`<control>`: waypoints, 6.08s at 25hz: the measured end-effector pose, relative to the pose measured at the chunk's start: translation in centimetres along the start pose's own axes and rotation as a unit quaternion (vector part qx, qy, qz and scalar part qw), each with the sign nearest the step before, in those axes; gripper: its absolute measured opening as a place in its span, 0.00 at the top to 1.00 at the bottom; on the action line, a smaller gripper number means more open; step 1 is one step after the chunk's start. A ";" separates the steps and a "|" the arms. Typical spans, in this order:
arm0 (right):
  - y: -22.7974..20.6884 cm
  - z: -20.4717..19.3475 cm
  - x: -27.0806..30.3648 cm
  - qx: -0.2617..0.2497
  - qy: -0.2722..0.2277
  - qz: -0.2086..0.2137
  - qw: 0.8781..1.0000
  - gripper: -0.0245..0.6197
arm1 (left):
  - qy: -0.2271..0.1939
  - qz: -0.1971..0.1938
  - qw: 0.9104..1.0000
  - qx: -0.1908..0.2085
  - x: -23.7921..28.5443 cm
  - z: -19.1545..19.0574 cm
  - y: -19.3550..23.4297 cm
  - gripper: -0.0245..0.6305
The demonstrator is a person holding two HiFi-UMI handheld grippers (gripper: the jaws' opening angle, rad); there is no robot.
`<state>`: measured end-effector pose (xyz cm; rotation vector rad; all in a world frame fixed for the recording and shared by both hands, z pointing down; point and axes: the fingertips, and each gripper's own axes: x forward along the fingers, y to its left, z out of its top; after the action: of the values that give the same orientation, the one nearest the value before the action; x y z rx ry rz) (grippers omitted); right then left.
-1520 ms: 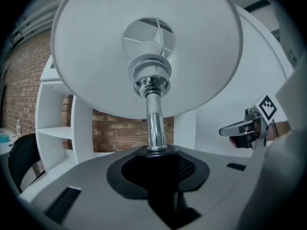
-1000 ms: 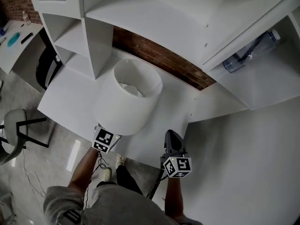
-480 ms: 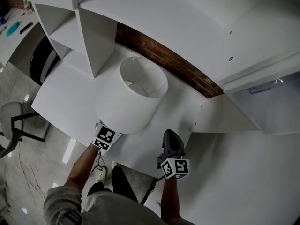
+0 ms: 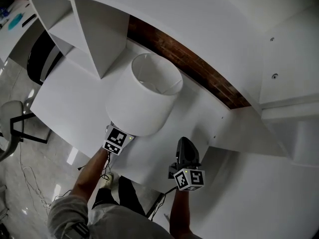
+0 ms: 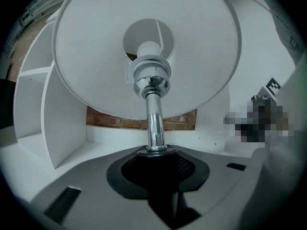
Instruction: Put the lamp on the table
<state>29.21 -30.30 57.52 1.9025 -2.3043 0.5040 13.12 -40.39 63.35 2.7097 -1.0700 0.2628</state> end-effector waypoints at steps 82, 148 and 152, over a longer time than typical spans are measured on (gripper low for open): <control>4.1 -10.0 -6.8 -0.058 -0.018 -0.031 0.998 0.93 | -0.160 -0.005 0.984 0.080 -4.9 -1.7 -2.7 0.79; 13.6 0.3 -17.0 -0.054 -0.061 -0.031 0.996 0.93 | -0.076 0.017 0.996 0.048 -25.6 5.6 -6.6 0.62; 14.2 1.5 -17.5 -0.057 -0.067 -0.024 0.996 0.93 | -0.081 0.026 0.995 0.052 -27.0 7.8 -6.6 0.68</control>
<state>19.22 -12.22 48.38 1.9874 -2.3048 0.2399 -1.05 -20.19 48.41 2.8389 -1.2045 0.1123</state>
